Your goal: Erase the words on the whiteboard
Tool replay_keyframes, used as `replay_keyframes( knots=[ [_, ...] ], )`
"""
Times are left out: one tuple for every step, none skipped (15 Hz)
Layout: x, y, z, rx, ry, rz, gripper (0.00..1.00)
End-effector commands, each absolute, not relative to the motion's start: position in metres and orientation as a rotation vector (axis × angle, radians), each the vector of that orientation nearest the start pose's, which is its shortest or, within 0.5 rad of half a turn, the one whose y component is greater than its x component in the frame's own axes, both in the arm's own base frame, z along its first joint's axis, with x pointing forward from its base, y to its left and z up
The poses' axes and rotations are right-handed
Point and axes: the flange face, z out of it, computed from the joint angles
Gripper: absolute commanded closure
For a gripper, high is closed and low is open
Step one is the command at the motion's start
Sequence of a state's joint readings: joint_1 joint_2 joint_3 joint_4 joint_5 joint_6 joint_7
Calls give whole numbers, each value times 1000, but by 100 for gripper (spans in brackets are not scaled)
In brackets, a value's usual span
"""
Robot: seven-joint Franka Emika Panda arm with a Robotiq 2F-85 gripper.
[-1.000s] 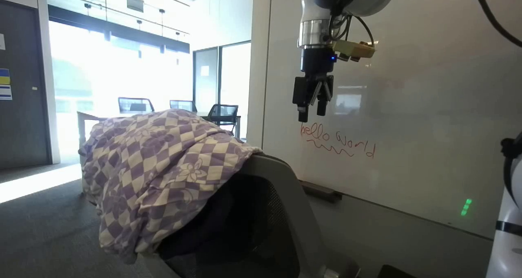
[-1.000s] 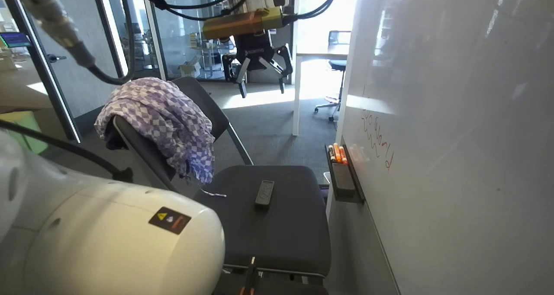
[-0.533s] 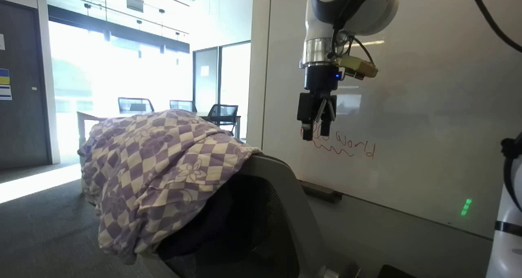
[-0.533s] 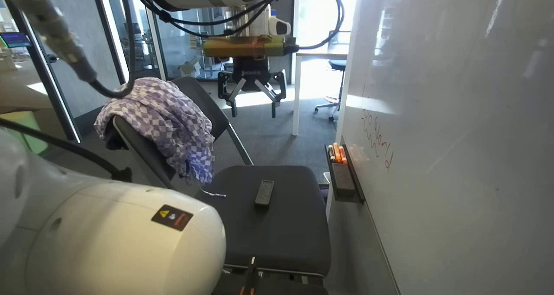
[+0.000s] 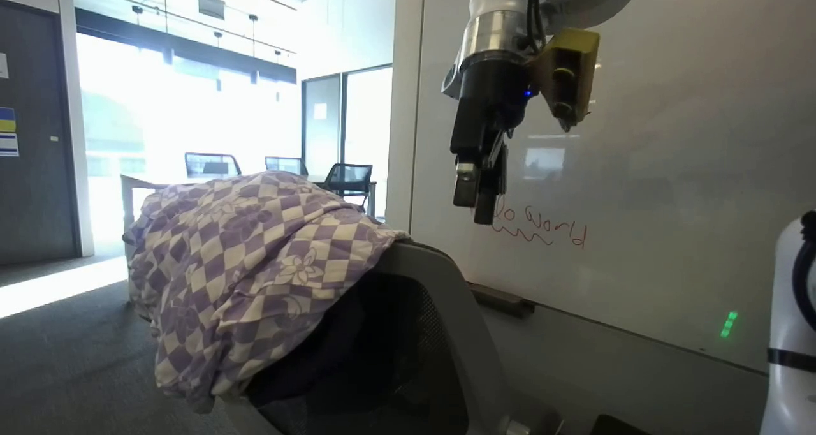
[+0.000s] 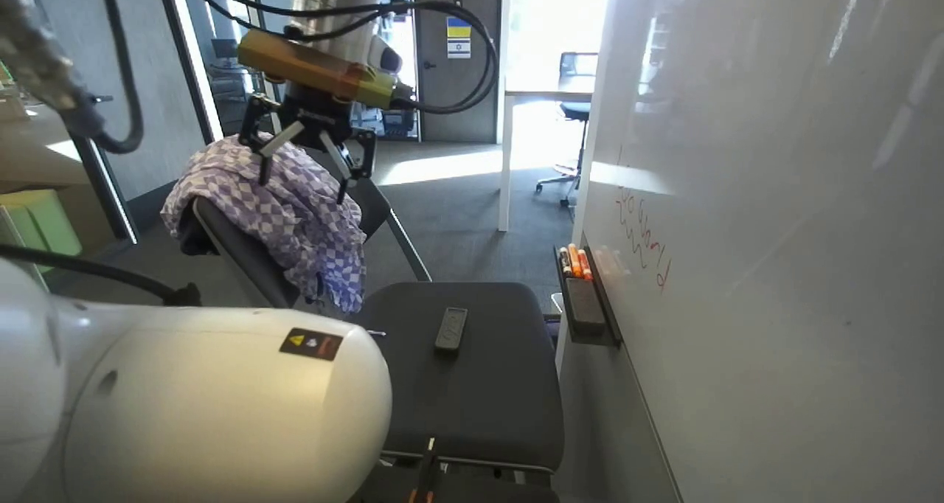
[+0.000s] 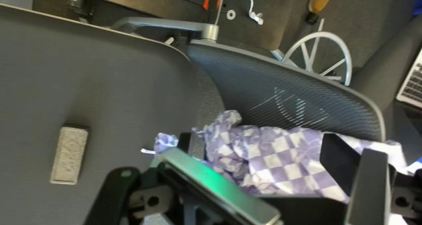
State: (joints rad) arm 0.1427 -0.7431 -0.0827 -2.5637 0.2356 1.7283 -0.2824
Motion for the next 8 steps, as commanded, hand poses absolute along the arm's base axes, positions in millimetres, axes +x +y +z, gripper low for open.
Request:
replay_keyframes(
  knots=[
    [287, 83, 494, -2693, -666, 98, 0],
    [279, 97, 491, -2672, -747, 99, 0],
    [274, 110, 488, -2660, -824, 77, 0],
    [269, 121, 480, -2663, -898, 47, 0],
    [264, 130, 476, -2651, -968, 31, 0],
    [260, 140, 471, -2634, -1020, 25, 0],
    [255, 148, 469, -2634, -1050, -2, 0],
    [251, 154, 466, -2622, -1092, -24, 0]
  ],
)
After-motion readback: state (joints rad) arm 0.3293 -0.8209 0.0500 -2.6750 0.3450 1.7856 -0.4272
